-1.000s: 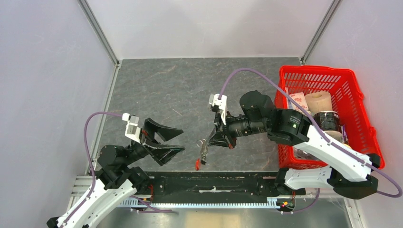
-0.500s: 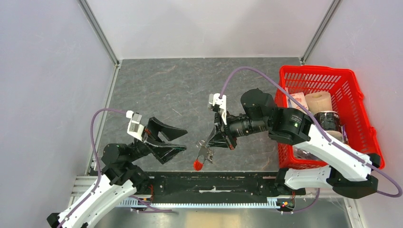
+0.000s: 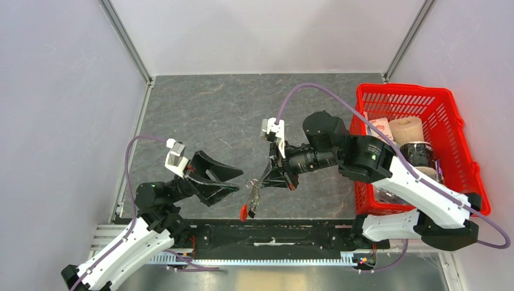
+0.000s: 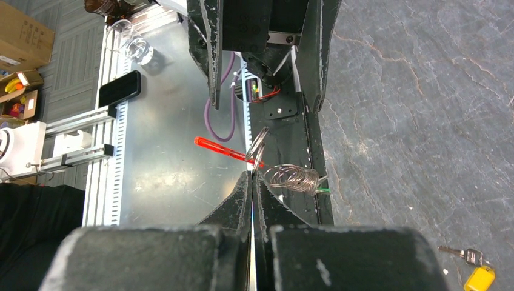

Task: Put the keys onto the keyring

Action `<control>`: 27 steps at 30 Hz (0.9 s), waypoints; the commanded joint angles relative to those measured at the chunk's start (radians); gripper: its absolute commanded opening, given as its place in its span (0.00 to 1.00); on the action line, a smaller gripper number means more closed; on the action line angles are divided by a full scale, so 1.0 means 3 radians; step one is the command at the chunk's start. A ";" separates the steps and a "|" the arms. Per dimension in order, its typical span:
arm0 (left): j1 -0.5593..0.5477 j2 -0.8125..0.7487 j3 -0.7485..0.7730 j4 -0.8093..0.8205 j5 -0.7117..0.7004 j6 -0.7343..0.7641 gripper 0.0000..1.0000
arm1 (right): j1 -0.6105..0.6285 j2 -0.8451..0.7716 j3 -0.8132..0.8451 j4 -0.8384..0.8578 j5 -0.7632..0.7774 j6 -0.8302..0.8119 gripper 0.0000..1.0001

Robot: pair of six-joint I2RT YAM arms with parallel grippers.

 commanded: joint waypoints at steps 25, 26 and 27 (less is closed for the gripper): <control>0.0010 0.0196 0.0023 0.0788 0.0433 -0.0469 0.40 | 0.0084 0.0197 0.0415 0.0307 -0.0158 0.0025 0.00; 0.0010 0.0203 0.0024 0.0802 0.0442 -0.0477 0.39 | 0.0088 0.0207 0.0420 0.0312 -0.0163 0.0018 0.00; 0.0010 0.0206 0.0026 0.0815 0.0451 -0.0483 0.36 | 0.0093 0.0208 0.0424 0.0313 -0.0163 0.0021 0.00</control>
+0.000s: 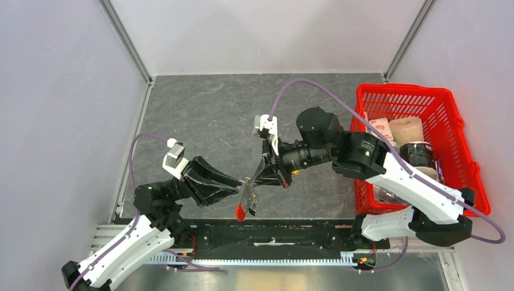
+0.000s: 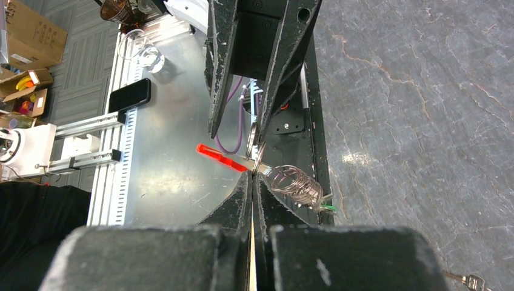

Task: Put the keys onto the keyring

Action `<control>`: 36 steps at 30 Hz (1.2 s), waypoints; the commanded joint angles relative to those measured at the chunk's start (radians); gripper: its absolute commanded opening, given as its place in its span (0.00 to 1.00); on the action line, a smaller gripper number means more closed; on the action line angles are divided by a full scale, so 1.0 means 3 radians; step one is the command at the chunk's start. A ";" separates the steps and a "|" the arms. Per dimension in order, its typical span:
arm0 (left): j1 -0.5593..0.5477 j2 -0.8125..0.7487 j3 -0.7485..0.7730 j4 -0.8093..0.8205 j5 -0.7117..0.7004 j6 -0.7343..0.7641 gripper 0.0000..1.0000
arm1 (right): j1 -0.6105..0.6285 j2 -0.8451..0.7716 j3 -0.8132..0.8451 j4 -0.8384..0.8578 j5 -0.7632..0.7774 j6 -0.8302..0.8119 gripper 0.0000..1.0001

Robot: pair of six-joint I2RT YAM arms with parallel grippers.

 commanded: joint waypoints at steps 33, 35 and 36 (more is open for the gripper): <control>0.0010 -0.0164 0.0397 -0.0481 0.0265 0.0171 0.02 | 0.0055 -0.0366 -0.0065 0.0180 0.0182 0.0221 0.48; 0.0010 -0.0160 0.0425 -0.0519 0.0273 0.0186 0.02 | 0.0052 -0.0319 -0.0015 0.0180 0.0122 0.0233 0.48; 0.0010 -0.0159 0.0437 -0.0546 0.0274 0.0199 0.02 | 0.0055 -0.0293 0.0012 0.0179 0.0087 0.0240 0.48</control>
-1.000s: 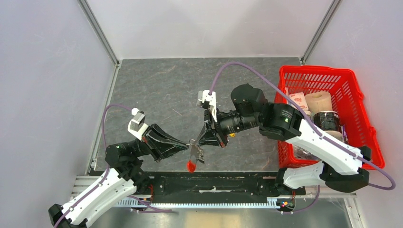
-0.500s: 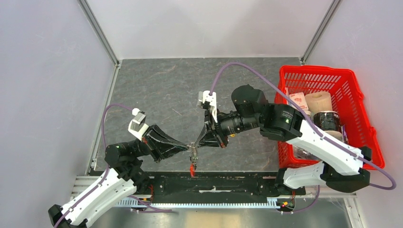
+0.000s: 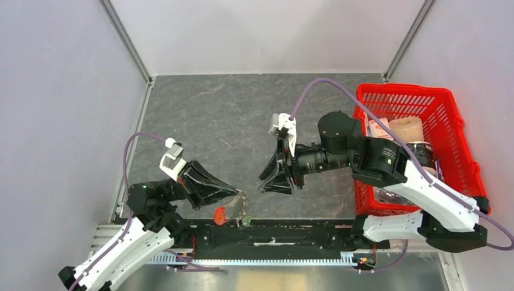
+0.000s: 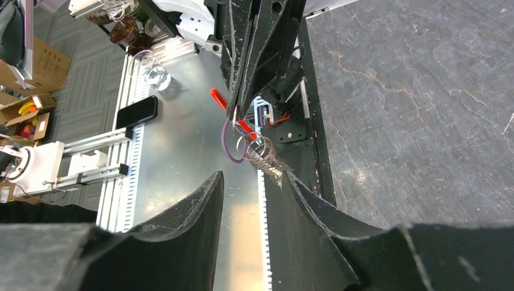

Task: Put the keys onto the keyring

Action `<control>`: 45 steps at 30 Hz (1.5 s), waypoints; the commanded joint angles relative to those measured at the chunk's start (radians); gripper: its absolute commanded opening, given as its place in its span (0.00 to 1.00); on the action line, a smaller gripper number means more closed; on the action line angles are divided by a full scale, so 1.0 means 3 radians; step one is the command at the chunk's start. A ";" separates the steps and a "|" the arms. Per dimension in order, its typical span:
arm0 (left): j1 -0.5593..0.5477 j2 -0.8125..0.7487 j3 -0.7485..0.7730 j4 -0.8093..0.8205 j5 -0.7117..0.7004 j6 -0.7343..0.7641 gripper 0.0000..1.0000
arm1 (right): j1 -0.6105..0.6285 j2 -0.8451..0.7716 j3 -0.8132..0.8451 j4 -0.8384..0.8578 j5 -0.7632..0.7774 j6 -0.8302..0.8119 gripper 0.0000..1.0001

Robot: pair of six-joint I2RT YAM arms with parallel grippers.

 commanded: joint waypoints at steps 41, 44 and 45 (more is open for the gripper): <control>0.0007 -0.0057 0.0405 -0.0594 0.0033 0.0439 0.02 | 0.0202 0.0576 0.0369 0.0196 -0.0467 0.0119 0.00; 0.0007 -0.0068 0.0409 -0.0592 0.0016 0.0437 0.02 | 0.0253 0.0576 0.0374 0.0199 -0.0421 0.0090 0.00; 0.0007 -0.0071 0.0414 -0.0591 0.0015 0.0432 0.02 | 0.0274 0.0573 0.0370 0.0206 -0.0377 0.0083 0.00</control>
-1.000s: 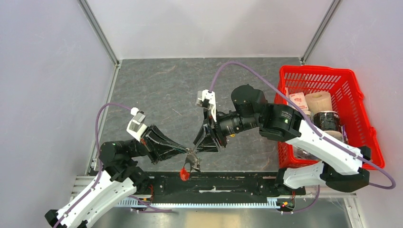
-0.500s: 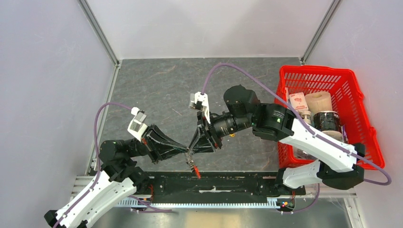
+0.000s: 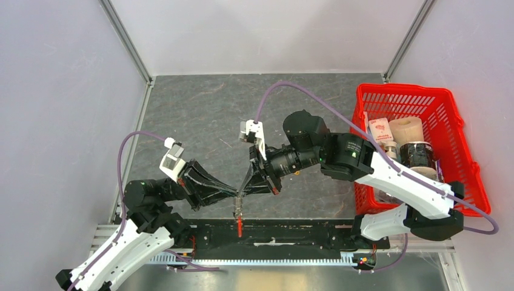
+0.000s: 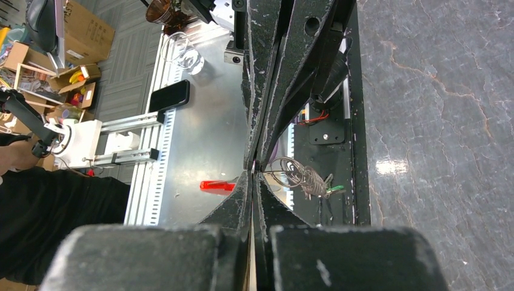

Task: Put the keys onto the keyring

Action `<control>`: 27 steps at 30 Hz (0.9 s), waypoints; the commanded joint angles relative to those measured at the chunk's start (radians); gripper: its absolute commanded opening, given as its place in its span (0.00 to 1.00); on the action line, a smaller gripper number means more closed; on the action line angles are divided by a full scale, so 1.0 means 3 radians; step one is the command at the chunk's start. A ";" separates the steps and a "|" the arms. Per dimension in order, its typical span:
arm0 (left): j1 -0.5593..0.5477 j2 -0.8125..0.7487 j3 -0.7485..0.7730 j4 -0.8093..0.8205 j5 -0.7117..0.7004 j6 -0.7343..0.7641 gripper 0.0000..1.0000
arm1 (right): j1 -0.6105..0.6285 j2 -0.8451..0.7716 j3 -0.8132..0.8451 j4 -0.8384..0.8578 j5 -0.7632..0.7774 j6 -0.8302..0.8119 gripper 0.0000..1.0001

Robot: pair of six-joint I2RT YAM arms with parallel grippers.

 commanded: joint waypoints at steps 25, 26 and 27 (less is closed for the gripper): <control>0.0008 -0.0322 -0.0056 0.0141 -0.0476 0.0033 0.52 | 0.0323 -0.0766 -0.0969 0.1857 0.0837 0.0407 0.00; 0.0008 -0.0311 -0.0060 0.0164 -0.0485 0.0023 0.52 | 0.0333 -0.0768 -0.0997 0.1925 0.0851 0.0412 0.00; 0.0008 -0.0302 -0.0065 0.0181 -0.0491 0.0018 0.52 | 0.0342 -0.0766 -0.1016 0.1971 0.0867 0.0415 0.00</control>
